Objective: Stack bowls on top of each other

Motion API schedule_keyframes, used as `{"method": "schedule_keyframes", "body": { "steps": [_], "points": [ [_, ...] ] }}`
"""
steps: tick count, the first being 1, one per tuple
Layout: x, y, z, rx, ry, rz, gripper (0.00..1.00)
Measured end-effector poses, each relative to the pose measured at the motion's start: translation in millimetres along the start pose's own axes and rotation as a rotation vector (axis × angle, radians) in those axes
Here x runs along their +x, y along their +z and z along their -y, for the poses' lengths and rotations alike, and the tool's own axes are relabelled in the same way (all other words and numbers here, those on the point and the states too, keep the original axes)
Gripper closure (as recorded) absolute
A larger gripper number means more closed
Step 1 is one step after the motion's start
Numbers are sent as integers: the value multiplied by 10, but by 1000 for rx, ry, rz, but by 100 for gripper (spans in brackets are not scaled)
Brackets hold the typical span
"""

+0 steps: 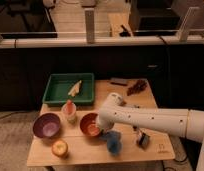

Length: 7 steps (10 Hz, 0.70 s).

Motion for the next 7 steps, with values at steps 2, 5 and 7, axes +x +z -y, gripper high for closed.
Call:
{"method": "schedule_keyframes", "body": {
  "steps": [2, 5, 7],
  "points": [
    [8, -74, 16, 3, -2, -1, 97],
    [44, -137, 42, -1, -7, -9, 97],
    [63, -198, 122, -1, -22, -12, 97]
  ]
}}
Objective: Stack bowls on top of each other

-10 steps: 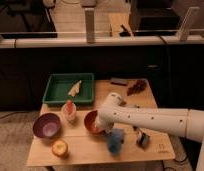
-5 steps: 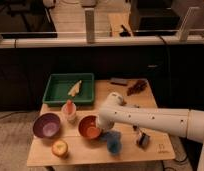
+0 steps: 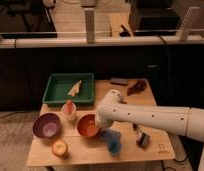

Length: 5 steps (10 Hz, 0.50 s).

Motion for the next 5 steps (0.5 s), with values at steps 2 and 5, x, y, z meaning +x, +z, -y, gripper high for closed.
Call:
{"method": "schedule_keyframes", "body": {
  "steps": [2, 5],
  "points": [
    [23, -55, 27, -2, -9, -3, 97],
    [68, -138, 127, -4, -41, -9, 97]
  ]
}}
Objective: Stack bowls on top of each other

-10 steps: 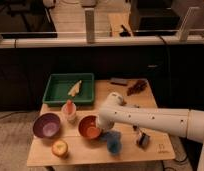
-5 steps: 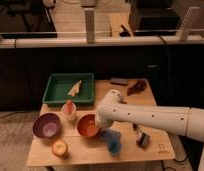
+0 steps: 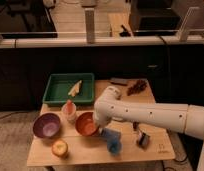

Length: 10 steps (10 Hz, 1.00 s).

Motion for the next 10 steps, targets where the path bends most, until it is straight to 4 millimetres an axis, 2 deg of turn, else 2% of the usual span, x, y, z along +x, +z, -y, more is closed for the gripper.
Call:
{"method": "schedule_keyframes", "body": {
  "steps": [2, 10],
  "points": [
    [39, -117, 49, 1, -18, -1, 97],
    [127, -242, 407, -9, -102, -6, 97]
  ]
}}
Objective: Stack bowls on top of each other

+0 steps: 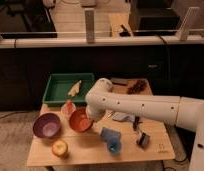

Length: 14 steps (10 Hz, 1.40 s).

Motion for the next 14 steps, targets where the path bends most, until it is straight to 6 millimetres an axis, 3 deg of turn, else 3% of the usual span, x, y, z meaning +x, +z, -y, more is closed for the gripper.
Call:
{"method": "schedule_keyframes", "body": {
  "steps": [14],
  "points": [
    [170, -260, 725, -6, -205, -36, 97]
  ]
}}
